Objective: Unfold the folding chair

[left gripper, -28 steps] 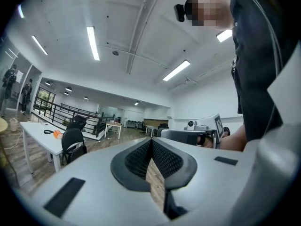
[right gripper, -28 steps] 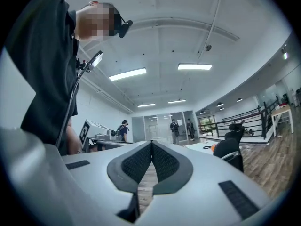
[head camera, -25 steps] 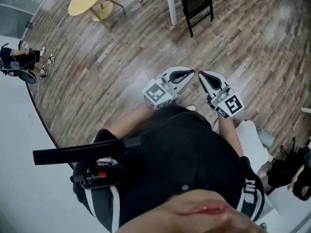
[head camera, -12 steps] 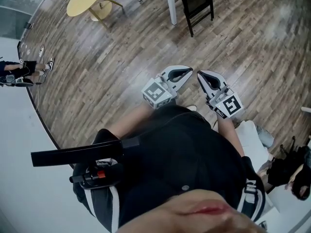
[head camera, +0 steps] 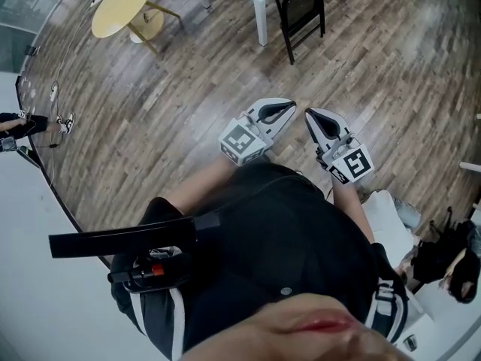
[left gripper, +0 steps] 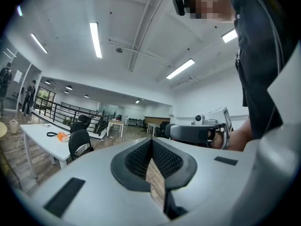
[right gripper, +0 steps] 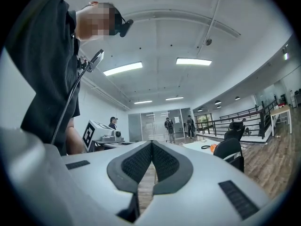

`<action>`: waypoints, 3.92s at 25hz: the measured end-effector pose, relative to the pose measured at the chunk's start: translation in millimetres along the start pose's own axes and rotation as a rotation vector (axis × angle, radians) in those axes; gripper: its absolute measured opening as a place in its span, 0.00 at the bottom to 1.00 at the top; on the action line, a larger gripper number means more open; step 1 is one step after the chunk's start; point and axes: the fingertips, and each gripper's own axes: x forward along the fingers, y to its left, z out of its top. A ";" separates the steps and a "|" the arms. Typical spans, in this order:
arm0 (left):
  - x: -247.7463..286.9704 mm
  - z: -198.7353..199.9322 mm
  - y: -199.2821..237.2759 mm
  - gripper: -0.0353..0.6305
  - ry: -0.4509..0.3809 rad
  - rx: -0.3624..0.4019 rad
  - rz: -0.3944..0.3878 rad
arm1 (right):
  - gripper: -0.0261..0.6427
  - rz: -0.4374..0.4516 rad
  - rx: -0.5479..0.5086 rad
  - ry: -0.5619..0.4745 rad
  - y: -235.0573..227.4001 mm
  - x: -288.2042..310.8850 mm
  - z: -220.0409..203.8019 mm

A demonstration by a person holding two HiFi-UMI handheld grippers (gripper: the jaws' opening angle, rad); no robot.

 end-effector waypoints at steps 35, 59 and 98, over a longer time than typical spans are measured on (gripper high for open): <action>44.1 9.2 160.0 0.06 0.017 -0.003 -0.009 | 0.05 -0.057 0.008 0.035 -116.7 125.6 -18.2; 218.7 25.1 179.4 0.06 0.063 -0.005 0.086 | 0.05 0.057 0.019 -0.004 -286.9 73.1 0.4; 281.1 36.6 458.4 0.06 0.026 -0.069 -0.052 | 0.05 -0.131 0.021 0.119 -452.4 289.0 -9.9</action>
